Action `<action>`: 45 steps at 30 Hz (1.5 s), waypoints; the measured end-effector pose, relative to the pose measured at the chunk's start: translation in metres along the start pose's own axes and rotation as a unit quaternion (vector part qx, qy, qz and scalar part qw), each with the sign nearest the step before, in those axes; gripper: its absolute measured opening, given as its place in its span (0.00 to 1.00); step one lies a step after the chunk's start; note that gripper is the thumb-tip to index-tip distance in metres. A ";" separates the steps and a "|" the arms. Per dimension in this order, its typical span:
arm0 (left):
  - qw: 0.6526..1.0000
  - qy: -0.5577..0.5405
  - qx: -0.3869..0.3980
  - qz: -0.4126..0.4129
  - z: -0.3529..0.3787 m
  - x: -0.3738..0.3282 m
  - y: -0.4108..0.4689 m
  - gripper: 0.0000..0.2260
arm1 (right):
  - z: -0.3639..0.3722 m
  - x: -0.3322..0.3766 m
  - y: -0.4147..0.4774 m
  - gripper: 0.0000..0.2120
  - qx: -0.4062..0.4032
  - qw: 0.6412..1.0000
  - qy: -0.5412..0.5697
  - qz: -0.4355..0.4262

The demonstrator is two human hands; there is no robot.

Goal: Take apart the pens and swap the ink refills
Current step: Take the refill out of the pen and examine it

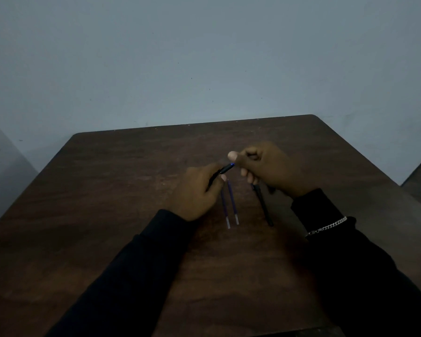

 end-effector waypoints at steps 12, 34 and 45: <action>0.997 0.044 -0.053 0.036 -0.003 0.000 0.003 0.09 | 0.006 -0.003 0.001 0.24 -0.011 1.000 -0.005 -0.026; 0.999 -0.017 -0.049 0.011 -0.009 0.002 0.003 0.12 | 0.002 0.014 -0.009 0.12 0.022 0.994 -0.008 -0.111; 0.999 -0.009 -0.039 0.007 -0.010 -0.002 0.001 0.12 | 0.000 0.008 -0.007 0.04 0.032 0.994 0.073 -0.079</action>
Point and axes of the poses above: each hand's wrist, its own y-axis towards the middle knuckle, its own z-axis out of the palm, x = y × z, the point moved 2 cm from there along y, towards the middle knuckle, and after that the axes turned 12 degrees about x, right-handed, at the moved point
